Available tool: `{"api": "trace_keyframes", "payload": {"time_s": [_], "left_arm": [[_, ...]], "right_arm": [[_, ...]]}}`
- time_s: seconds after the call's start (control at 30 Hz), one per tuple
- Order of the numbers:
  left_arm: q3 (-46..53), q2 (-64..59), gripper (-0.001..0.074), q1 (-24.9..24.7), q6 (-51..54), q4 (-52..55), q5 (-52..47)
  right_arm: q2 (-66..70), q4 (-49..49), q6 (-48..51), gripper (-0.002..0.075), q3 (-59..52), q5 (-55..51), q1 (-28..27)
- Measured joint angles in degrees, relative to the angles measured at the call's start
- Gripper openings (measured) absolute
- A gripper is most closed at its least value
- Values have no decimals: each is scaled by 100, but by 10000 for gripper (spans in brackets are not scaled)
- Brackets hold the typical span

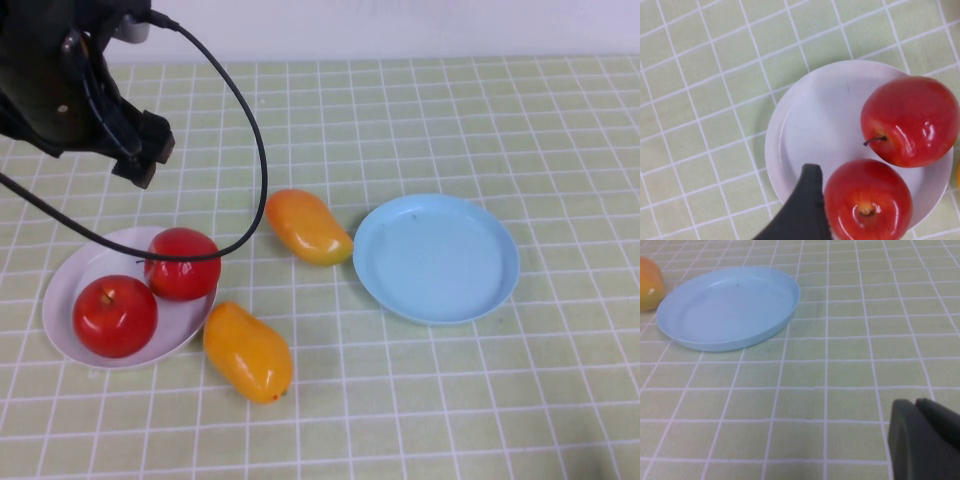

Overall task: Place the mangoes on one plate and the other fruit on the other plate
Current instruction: Put another type of fruit in the right plate

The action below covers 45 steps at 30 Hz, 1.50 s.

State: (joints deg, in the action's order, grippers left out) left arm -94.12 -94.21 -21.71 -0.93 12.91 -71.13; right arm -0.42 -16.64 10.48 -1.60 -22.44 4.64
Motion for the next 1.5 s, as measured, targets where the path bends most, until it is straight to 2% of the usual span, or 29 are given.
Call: {"api": "trace_keyframes", "payload": {"time_s": [0.1,0.17,0.23,0.3,0.37,0.4,0.47,0.6,0.73,1.03,1.17,1.27,1.5], "left_arm": [[0,0,654,0,0,0,0],[0,0,606,0,-8,0,0],[0,5,486,0,-22,0,0],[0,48,295,0,-22,0,0],[0,172,139,0,-22,-40,0],[12,273,92,0,-22,-63,0],[81,512,45,0,-22,-197,0],[562,1216,13,0,13,-478,0],[1470,2181,6,0,26,-652,512],[4472,4742,4,0,39,-1291,2908],[5642,5763,4,-10,26,-1075,3839],[6069,6297,4,-10,16,-969,4367],[6311,6752,4,-10,-59,-997,4947]], "right_arm": [[0,0,0,-16,0,0,0],[0,0,0,-16,0,0,0],[0,0,0,-16,0,0,0],[0,0,0,-16,0,0,0],[0,0,0,-16,0,0,0],[0,0,0,-16,0,0,0],[0,0,0,-16,0,0,0],[0,0,0,-16,0,0,0],[0,0,0,-16,0,0,0],[0,0,0,-17,0,0,0],[0,0,0,-16,0,0,0],[0,0,0,-16,0,0,0],[0,-2,0,-17,0,0,0]]}}
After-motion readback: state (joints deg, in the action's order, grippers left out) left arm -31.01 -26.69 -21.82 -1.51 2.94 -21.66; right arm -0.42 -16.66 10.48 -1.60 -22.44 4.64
